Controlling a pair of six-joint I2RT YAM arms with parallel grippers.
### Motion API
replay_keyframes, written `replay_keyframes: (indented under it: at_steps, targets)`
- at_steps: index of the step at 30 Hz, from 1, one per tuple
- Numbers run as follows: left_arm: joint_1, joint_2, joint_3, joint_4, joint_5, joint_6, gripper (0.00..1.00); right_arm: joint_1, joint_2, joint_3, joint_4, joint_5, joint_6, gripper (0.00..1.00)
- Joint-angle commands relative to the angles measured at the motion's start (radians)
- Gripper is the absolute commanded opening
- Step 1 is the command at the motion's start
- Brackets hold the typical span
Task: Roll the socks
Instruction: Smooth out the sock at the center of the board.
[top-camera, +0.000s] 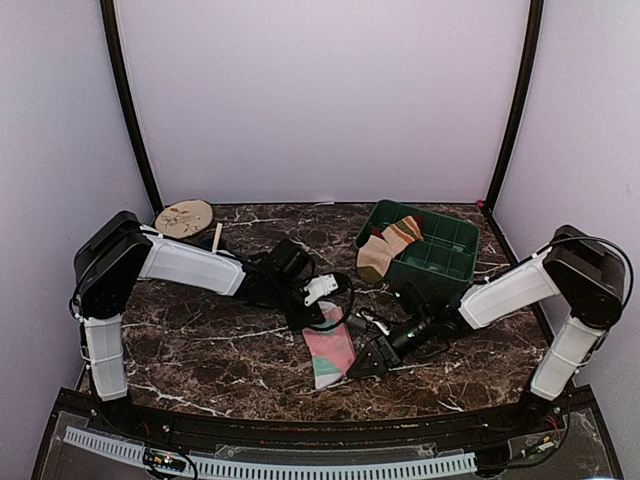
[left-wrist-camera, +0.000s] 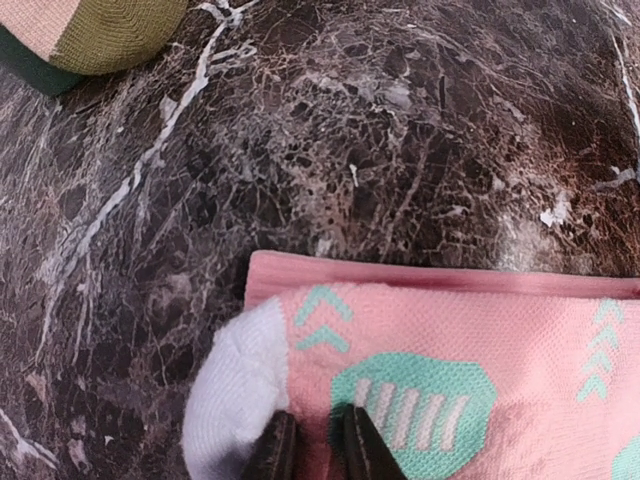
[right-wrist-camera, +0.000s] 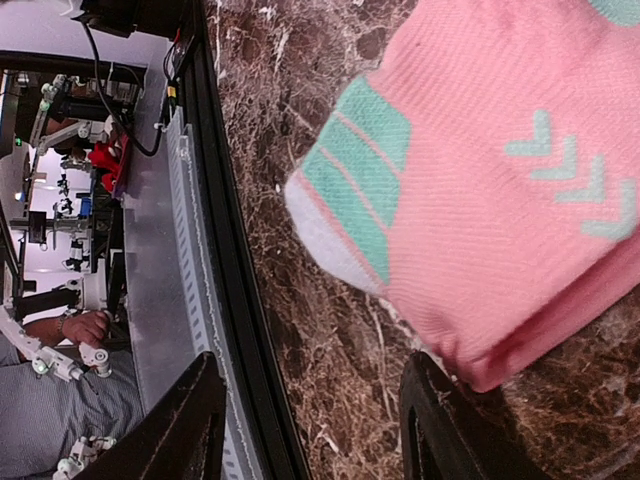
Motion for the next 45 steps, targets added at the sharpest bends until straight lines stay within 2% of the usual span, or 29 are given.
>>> replay_keyframes:
  at_steps: [1,8,11,14,21,29,39,45]
  targets:
    - [0.015,0.017,0.012,-0.045,-0.012,0.017,0.20,0.014,-0.043,0.001,-0.019,-0.045,0.001,0.55]
    - [0.015,0.020,0.017,-0.048,-0.004,0.007,0.20,0.015,-0.076,0.015,-0.050,0.001,-0.015,0.55]
    - [0.015,0.021,0.020,-0.061,-0.009,-0.002,0.20,0.015,-0.097,0.038,-0.101,0.109,-0.014,0.54]
    - [0.015,0.023,0.029,-0.083,-0.033,-0.038,0.20,0.018,-0.138,0.041,-0.083,0.239,0.037,0.53]
    - [0.002,0.036,0.049,-0.176,-0.061,-0.233,0.20,0.097,-0.163,0.048,-0.061,0.517,0.196,0.52]
    - [-0.063,0.048,0.018,-0.236,-0.131,-0.475,0.19,0.177,-0.161,0.014,0.001,0.750,0.373,0.53]
    - [-0.094,0.049,0.006,-0.306,-0.163,-0.592,0.19,0.247,-0.132,0.067,0.077,0.775,0.438,0.51]
    - [-0.095,0.049,0.005,-0.347,-0.168,-0.635,0.19,0.273,-0.098,-0.007,0.248,0.820,0.535,0.51]
